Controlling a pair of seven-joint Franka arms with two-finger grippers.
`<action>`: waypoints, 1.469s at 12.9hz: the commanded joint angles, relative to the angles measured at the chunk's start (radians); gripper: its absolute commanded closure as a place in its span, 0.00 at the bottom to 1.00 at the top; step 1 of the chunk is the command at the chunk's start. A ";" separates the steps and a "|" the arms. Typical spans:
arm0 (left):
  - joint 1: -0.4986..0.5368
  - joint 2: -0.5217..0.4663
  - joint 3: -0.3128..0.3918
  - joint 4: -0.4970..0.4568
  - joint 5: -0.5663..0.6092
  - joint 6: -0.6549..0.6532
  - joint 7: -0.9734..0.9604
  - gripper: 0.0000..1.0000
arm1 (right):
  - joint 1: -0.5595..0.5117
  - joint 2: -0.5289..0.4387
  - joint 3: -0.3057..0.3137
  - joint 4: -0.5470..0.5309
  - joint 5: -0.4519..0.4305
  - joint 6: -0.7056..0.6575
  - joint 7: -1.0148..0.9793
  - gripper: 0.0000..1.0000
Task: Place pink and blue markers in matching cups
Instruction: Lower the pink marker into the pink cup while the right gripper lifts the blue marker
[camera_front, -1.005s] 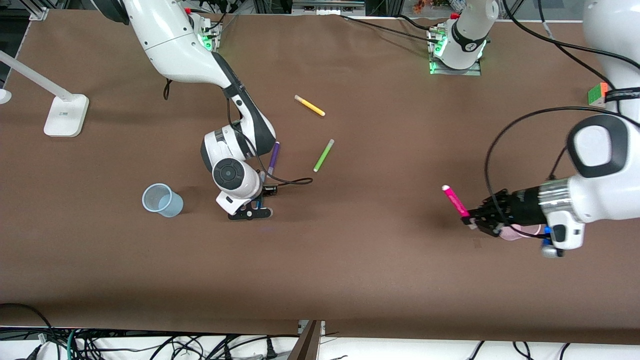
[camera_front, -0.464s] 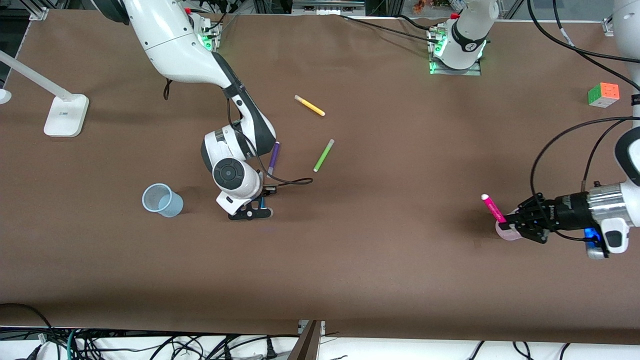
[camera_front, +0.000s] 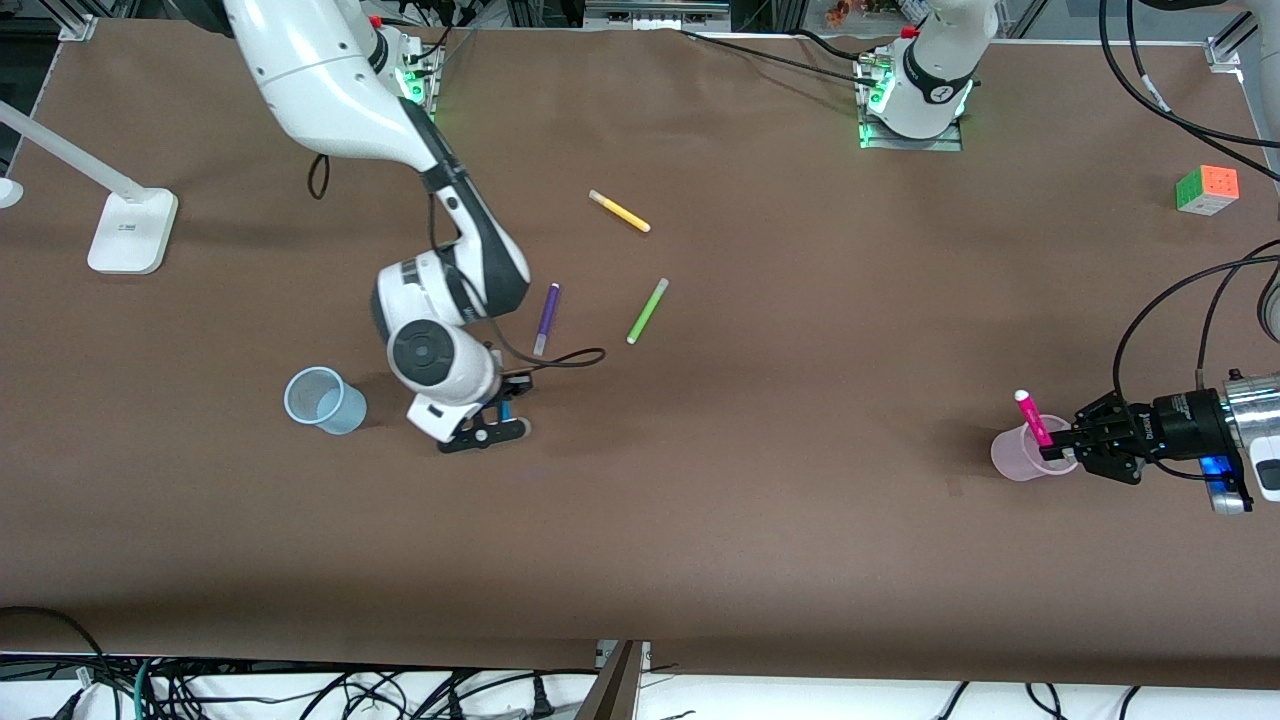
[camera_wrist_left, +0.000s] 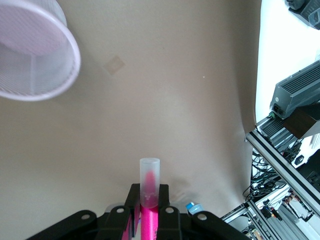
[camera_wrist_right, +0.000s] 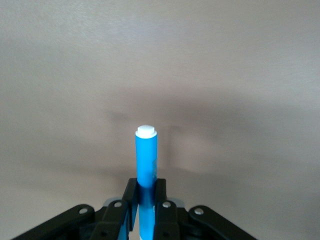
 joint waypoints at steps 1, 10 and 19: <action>0.036 0.025 -0.009 -0.002 -0.035 -0.015 0.067 1.00 | -0.062 -0.084 0.008 -0.011 0.014 -0.129 -0.162 0.88; 0.152 0.202 -0.007 -0.002 -0.210 -0.058 0.155 1.00 | -0.245 -0.218 -0.013 -0.008 -0.004 -0.482 -0.623 0.88; 0.193 0.243 -0.001 0.001 -0.210 -0.094 0.228 1.00 | -0.216 -0.195 -0.059 0.005 -0.308 -0.504 -0.894 0.88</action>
